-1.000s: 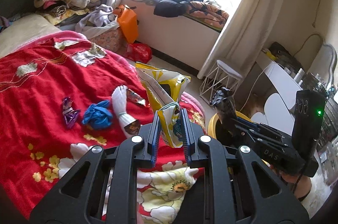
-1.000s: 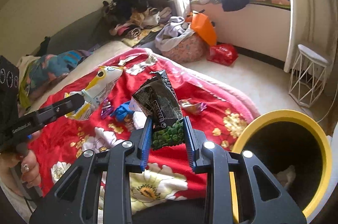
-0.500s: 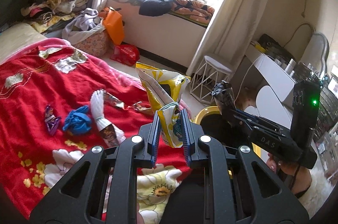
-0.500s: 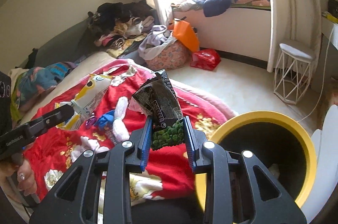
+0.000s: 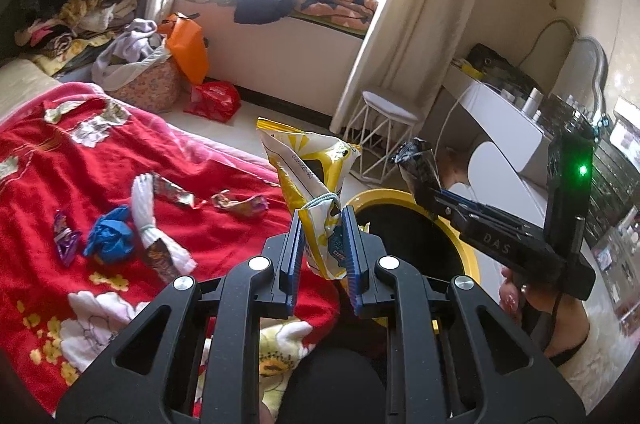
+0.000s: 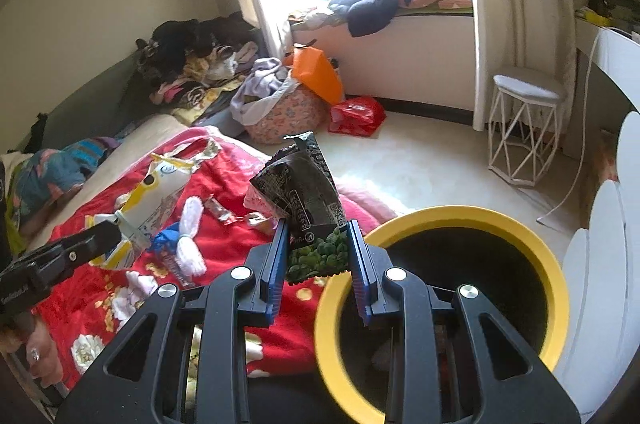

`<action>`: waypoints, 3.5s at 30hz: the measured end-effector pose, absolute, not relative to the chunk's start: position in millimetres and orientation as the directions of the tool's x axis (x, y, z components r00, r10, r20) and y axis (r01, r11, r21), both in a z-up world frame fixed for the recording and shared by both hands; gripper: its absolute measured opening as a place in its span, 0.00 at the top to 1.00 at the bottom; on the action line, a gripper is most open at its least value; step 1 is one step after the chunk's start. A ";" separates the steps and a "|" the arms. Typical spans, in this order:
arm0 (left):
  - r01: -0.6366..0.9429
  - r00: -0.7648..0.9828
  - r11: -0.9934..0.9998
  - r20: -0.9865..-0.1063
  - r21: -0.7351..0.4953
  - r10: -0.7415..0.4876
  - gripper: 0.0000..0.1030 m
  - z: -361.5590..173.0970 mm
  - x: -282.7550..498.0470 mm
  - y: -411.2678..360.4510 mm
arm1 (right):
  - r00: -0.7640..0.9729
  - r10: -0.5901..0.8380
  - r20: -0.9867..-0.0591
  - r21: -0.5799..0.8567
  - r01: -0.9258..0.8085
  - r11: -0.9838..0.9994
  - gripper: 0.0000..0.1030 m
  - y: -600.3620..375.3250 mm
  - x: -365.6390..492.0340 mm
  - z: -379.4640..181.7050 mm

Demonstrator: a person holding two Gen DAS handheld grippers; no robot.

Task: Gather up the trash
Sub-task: 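Carry the yellow wrapper and green packet in both grippers over the yellow bin, then open both grippers to drop the wrapper and packet into the bin, then move both open grippers back over the bedspread toward the blue bag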

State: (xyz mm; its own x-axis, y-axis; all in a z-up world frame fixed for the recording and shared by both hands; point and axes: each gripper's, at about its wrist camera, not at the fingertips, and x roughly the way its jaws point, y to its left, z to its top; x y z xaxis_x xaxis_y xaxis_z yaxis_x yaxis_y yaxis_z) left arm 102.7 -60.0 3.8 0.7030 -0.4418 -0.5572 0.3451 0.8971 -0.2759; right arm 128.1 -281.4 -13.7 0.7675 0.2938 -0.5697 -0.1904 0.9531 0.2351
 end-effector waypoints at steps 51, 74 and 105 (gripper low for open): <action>0.527 0.517 0.820 -0.682 -0.224 -0.518 0.86 -58.8 113.8 -180.2 | 0.748 0.068 -0.660 0.259 0.142 0.955 0.71 -390.8 133.5 -72.1; 0.520 0.475 0.824 -0.725 -0.227 -0.499 0.85 -91.4 149.0 -196.9 | 0.710 0.065 -0.701 0.272 0.183 0.945 0.62 -404.3 138.0 -90.5; 0.388 0.717 0.898 -0.544 -0.208 -0.436 0.10 -20.2 115.9 -132.4 | 0.821 0.009 -0.571 0.119 0.072 0.990 0.20 -343.3 106.7 -24.1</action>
